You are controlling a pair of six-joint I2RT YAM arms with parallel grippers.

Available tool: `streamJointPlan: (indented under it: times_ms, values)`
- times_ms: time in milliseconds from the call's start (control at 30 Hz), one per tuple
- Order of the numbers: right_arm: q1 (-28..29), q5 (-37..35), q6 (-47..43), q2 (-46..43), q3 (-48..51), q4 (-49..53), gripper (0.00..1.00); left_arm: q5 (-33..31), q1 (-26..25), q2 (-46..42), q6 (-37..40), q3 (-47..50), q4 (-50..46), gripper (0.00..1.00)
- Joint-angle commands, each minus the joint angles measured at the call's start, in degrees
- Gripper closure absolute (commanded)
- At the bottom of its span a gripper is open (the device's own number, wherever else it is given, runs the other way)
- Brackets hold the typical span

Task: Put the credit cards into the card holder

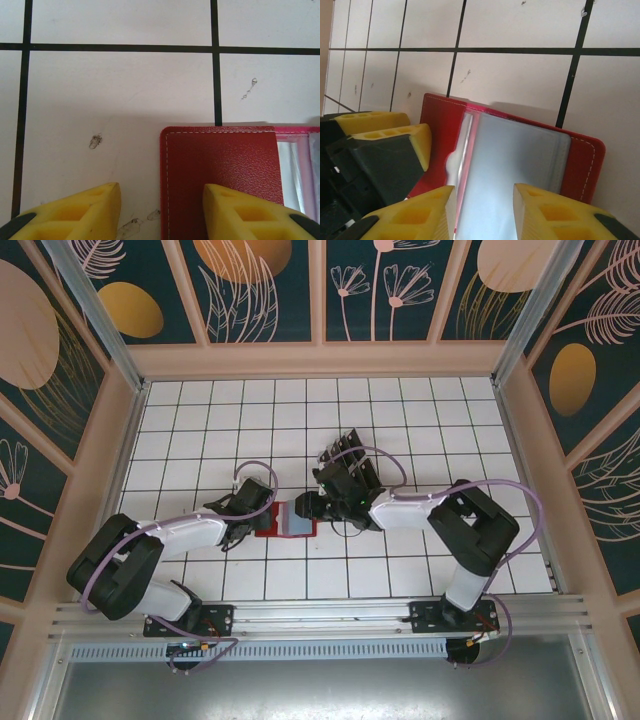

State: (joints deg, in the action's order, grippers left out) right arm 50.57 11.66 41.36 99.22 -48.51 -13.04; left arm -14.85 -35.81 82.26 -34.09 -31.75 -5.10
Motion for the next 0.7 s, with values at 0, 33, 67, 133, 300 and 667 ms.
streamJointPlan:
  times_ms: [0, 33, 67, 133, 300, 667]
  values:
    - [-0.4, -0.6, -1.0, 1.3, -1.0, 0.7, 0.63, 0.7, -0.5, 0.5, 0.5, 0.0, -0.2, 0.52]
    - [-0.4, -0.7, -0.9, 1.4, -0.8, 0.7, 0.63, 0.7, -0.4, 0.6, 0.5, -0.1, -0.2, 0.53]
    - [-0.4, -0.7, -0.8, 1.5, -0.6, 0.6, 0.62, 0.7, -0.4, 0.6, 0.6, -0.1, -0.2, 0.53]
    - [-0.4, -0.7, -0.6, 1.9, -0.4, 0.4, 0.61, 0.7, -0.4, 0.7, 0.7, -0.2, -0.1, 0.53]
    - [-0.4, 0.4, -0.3, 3.5, -0.8, -0.6, 0.60, 0.7, -0.4, 0.9, 1.0, -0.2, 0.2, 0.53]
    - [-0.1, 3.6, 1.1, 5.8, -2.0, -3.6, 0.60, 1.7, -0.4, 1.4, 0.9, 0.1, 2.0, 0.53]
